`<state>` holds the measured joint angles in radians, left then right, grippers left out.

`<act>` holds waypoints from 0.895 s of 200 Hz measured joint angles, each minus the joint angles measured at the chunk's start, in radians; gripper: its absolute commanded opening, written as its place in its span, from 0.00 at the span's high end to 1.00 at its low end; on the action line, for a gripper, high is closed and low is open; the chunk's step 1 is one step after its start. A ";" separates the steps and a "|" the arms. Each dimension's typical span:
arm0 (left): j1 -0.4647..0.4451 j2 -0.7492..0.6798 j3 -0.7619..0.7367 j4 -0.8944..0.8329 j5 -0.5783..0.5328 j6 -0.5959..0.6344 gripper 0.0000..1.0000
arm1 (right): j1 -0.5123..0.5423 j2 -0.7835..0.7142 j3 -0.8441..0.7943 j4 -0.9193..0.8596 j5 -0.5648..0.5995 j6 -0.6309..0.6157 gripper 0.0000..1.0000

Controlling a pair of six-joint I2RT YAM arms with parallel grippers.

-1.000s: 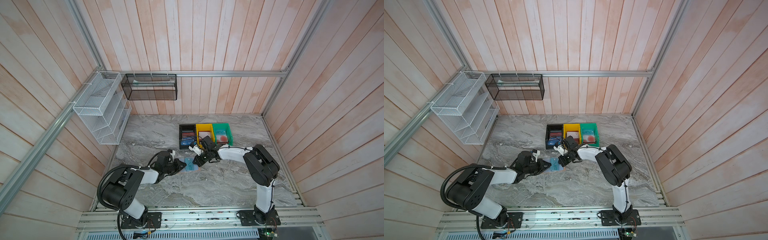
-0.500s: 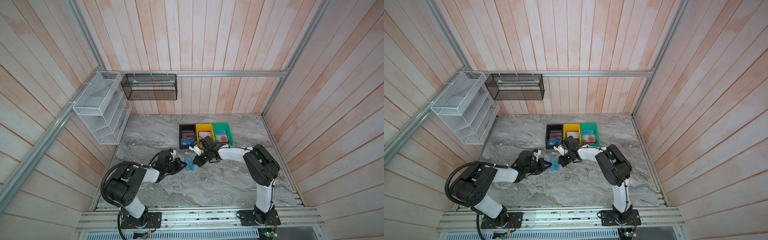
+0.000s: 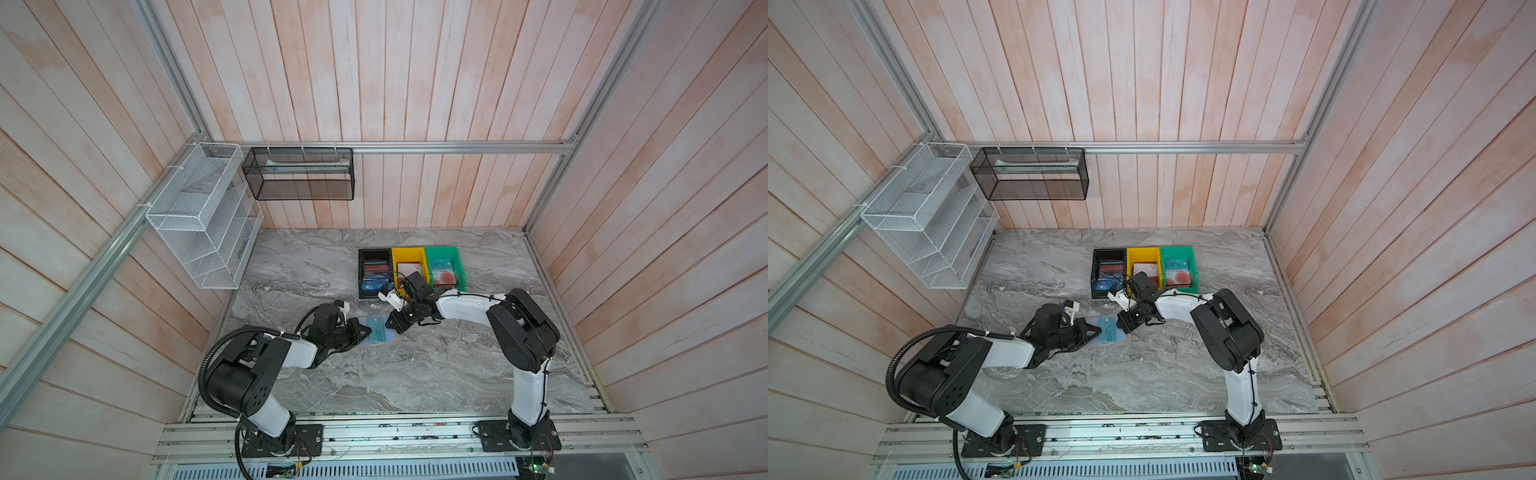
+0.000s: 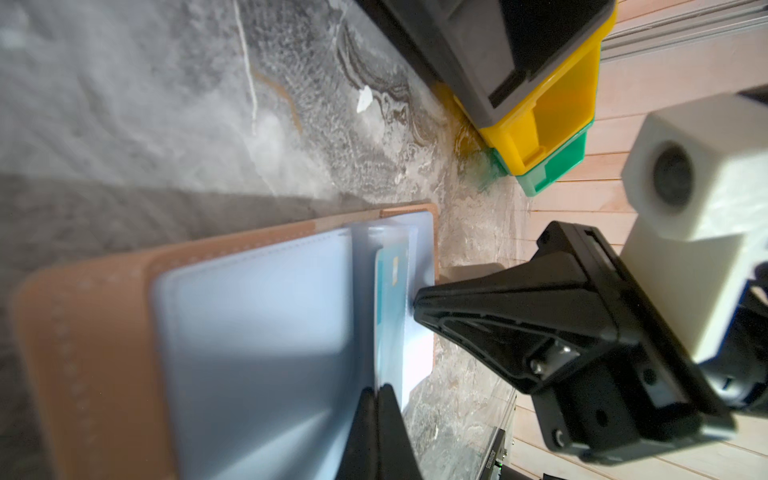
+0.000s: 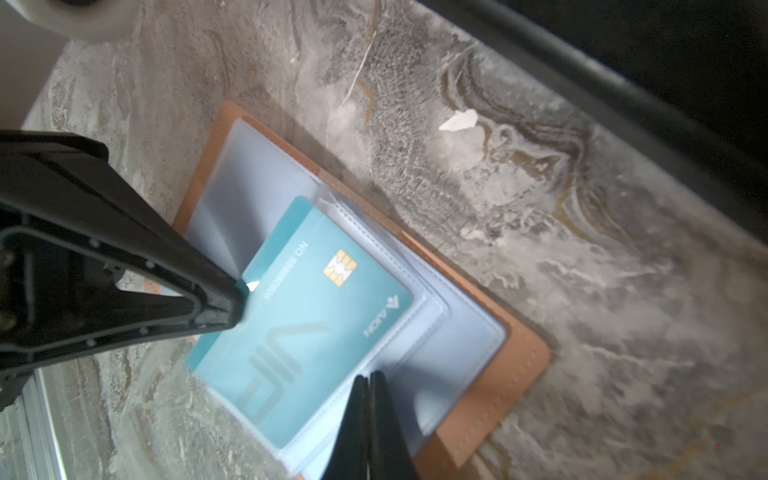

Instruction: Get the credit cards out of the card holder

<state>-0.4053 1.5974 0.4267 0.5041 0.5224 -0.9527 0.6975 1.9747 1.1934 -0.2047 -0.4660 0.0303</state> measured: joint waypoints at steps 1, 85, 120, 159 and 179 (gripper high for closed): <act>0.000 -0.001 0.000 0.000 0.000 0.000 1.00 | 0.000 0.000 0.000 0.000 0.000 0.000 1.00; 0.019 -0.164 -0.037 -0.149 -0.052 0.045 1.00 | -0.003 0.000 0.000 -0.003 -0.023 0.004 1.00; 0.026 -0.203 -0.061 -0.185 -0.069 0.053 1.00 | -0.004 0.000 0.000 -0.010 -0.037 0.005 1.00; 0.029 -0.228 -0.069 -0.216 -0.072 0.062 1.00 | -0.004 0.000 0.000 -0.017 -0.046 0.007 1.00; 0.034 -0.286 -0.070 -0.267 -0.084 0.072 1.00 | -0.004 -0.007 0.000 -0.035 -0.048 0.007 1.00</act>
<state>-0.3714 1.3113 0.3569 0.2367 0.4389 -0.8803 0.6937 1.9675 1.1938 -0.2398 -0.5137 0.0376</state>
